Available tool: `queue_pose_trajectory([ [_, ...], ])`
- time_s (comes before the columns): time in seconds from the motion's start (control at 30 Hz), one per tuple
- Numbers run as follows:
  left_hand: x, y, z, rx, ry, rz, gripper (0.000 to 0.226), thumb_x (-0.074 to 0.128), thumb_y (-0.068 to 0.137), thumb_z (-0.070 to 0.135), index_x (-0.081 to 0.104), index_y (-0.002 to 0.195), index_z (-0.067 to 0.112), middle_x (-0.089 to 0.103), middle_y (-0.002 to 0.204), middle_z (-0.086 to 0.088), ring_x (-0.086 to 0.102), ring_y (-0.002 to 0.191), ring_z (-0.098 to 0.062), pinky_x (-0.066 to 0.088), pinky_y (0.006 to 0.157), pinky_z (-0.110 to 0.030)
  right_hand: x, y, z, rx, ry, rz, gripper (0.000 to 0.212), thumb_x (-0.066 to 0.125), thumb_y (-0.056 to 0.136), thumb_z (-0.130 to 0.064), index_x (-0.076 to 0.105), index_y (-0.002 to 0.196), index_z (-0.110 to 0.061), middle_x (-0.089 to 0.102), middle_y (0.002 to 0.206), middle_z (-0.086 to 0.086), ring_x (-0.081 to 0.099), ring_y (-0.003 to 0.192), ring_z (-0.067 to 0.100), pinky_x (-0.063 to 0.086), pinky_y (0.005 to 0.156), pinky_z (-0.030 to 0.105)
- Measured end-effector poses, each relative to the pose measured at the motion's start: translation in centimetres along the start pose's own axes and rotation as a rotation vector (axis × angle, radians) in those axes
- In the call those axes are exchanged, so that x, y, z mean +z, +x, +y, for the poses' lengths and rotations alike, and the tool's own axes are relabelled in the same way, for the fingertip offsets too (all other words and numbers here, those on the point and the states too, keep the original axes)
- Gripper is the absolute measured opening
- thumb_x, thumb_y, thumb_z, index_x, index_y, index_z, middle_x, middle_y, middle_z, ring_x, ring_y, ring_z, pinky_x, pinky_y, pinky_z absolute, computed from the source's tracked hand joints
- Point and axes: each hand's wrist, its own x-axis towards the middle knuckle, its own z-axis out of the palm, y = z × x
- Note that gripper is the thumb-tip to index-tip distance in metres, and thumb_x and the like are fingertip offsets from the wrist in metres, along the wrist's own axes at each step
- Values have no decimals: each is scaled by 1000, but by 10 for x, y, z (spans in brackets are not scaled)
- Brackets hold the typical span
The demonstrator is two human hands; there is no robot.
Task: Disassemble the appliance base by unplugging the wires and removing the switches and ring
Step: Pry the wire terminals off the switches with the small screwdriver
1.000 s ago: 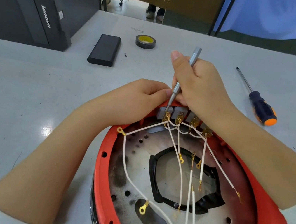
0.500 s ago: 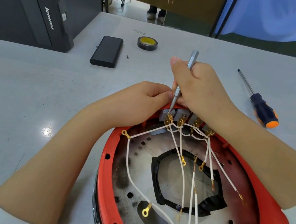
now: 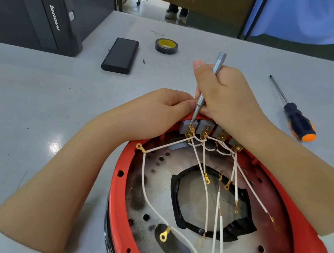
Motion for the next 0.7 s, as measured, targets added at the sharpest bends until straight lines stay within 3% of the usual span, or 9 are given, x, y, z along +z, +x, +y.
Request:
queue_pose_trajectory([
  [0.17, 0, 0, 0, 6, -10, -7, 38, 33, 101, 36, 64, 106, 15, 66, 104, -18, 61, 94, -35, 46, 77, -36, 1, 2, 0, 35, -9, -10, 53, 40, 102, -32, 50, 53, -14, 49, 37, -11, 54, 43, 3, 45, 49, 13],
  [0.33, 0, 0, 1, -4, -4, -9, 38, 32, 101, 37, 65, 107, 18, 66, 106, -16, 60, 97, -32, 48, 86, -41, 0, 1, 0, 29, -6, -3, 53, 40, 102, -32, 51, 53, -13, 50, 38, -10, 55, 42, 2, 43, 49, 11],
  [0.53, 0, 0, -1, -16, 4, -18, 42, 32, 100, 40, 63, 108, 14, 67, 105, -14, 60, 98, -30, 48, 86, -39, -1, 0, 1, 1, -4, 13, 54, 39, 102, -30, 51, 52, -16, 50, 39, -9, 54, 45, 3, 44, 52, 14],
  [0.7, 0, 0, 0, -6, -18, 4, 35, 34, 100, 41, 67, 103, 29, 69, 101, 1, 62, 96, -16, 45, 89, -25, -5, -1, 2, 15, 85, 44, 53, 40, 102, -29, 49, 51, -16, 46, 36, -10, 48, 38, 2, 36, 45, 9],
])
